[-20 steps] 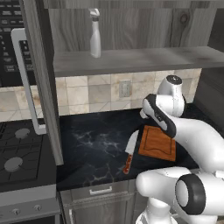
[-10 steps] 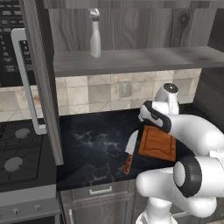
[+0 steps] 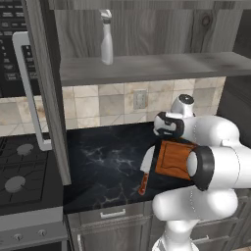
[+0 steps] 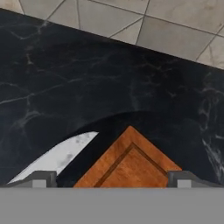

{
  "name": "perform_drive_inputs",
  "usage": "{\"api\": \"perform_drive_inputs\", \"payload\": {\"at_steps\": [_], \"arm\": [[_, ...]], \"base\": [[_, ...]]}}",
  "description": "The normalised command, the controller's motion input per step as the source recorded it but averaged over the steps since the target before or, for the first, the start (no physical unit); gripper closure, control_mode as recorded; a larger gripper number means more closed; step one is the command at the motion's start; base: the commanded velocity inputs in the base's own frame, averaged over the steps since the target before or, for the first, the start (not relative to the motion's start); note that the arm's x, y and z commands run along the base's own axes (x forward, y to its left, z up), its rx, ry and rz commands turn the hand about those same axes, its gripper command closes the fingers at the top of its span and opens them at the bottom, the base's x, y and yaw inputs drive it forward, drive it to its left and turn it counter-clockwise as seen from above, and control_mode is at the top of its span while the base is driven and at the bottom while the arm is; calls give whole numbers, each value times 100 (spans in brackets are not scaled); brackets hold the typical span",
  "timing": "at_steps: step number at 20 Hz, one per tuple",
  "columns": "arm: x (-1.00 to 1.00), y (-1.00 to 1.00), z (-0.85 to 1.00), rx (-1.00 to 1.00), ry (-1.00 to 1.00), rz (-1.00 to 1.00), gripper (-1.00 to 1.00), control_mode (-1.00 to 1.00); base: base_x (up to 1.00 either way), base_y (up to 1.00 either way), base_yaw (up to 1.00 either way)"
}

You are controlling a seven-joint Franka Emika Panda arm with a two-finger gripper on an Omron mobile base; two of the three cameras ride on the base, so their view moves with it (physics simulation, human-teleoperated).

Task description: Move the cutting board and knife to the sink. Then move spray from the cabinet to the counter.

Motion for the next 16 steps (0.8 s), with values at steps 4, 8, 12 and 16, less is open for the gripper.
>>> {"api": "perform_drive_inputs", "payload": {"at_steps": [4, 8, 12, 16], "arm": [[36, -10, -31, 0, 3, 0, -100, -100], [30, -8, -32, 0, 0, 0, -100, -100], [25, -4, -32, 0, 0, 2, -100, -100], [28, -2, -30, 0, 2, 0, -100, -100]], "base": [[0, 0, 0], [0, 0, 0], [0, 0, 0], [0, 0, 0]]}}
